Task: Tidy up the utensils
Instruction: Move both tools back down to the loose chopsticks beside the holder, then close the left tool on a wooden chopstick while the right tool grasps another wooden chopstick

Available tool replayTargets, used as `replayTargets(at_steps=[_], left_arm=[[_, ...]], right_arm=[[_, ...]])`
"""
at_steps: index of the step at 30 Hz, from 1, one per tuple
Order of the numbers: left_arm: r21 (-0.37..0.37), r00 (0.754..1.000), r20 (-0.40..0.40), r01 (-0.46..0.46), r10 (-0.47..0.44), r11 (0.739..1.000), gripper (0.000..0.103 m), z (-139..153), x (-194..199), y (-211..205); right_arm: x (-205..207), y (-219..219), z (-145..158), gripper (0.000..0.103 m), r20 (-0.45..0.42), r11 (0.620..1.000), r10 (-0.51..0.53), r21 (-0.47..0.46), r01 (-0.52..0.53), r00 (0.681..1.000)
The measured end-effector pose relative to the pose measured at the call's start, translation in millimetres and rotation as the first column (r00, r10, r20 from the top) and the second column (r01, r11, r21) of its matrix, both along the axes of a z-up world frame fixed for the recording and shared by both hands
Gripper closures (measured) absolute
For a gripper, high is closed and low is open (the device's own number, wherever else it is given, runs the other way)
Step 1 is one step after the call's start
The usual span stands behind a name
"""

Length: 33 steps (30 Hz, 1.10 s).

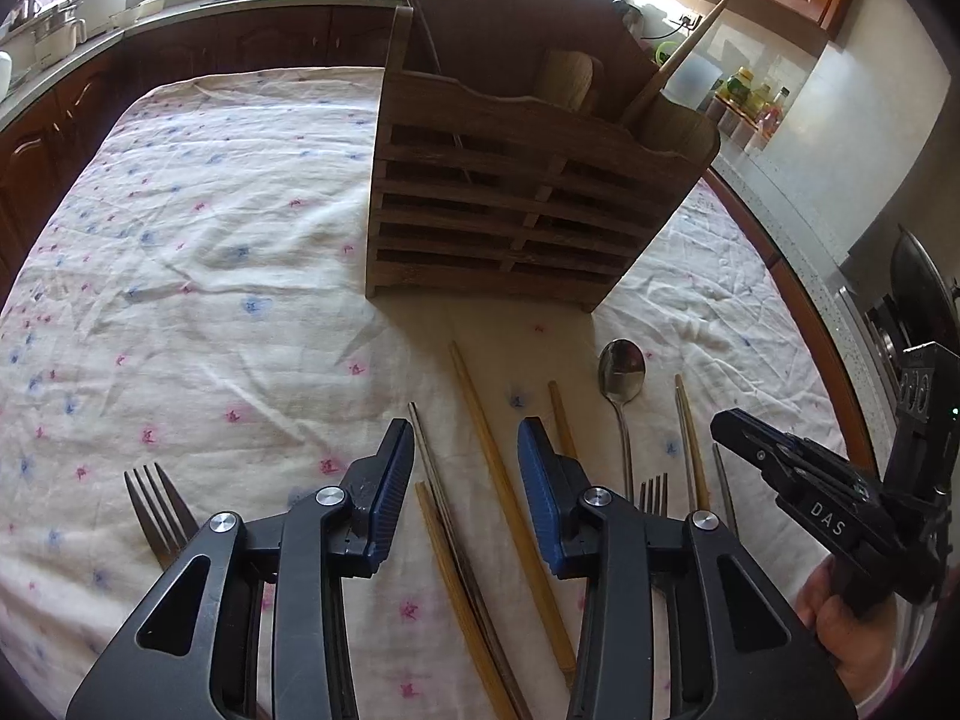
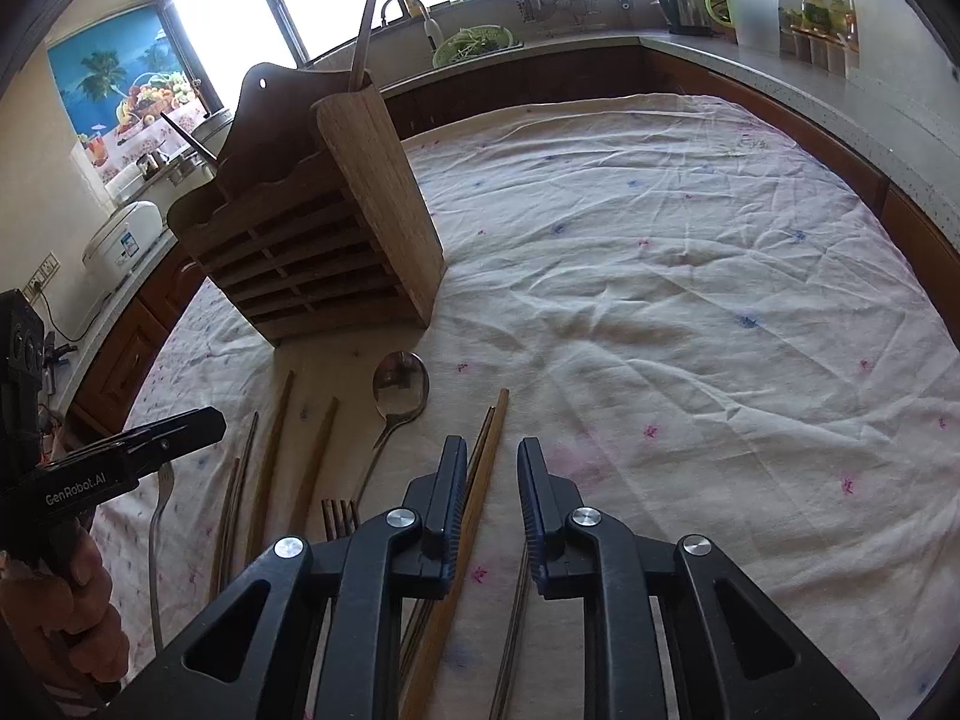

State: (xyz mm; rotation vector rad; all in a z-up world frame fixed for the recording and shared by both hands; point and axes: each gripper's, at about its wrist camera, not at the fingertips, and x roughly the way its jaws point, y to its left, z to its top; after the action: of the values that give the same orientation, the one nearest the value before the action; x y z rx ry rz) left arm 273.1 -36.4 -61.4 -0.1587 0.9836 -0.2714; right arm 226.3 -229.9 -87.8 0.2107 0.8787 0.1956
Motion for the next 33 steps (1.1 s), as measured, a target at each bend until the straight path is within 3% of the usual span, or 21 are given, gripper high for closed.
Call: replayTargets(at_steps=[10,26,33], left_arm=[[0.038,0.999,-0.045,0.030,-0.028,0.999,0.075,-19,17,-10],[0.143,0.995,-0.061,0.092,-0.085,0.985,0.075,-22,46,-31],[0.223,0.990,-0.051,0.137,-0.129,0.965,0.075,-23,58,-42]], right_arm=[[12,9,-12,0.095,-0.045,0.998,0.025,-0.058,-0.028,0.999],[36,9,-12,0.095,-0.054,0.998,0.034,-0.058,-0.037,0.998],[41,8,-13,0.097,-0.053,0.998,0.037,-0.049,-0.040,0.998]])
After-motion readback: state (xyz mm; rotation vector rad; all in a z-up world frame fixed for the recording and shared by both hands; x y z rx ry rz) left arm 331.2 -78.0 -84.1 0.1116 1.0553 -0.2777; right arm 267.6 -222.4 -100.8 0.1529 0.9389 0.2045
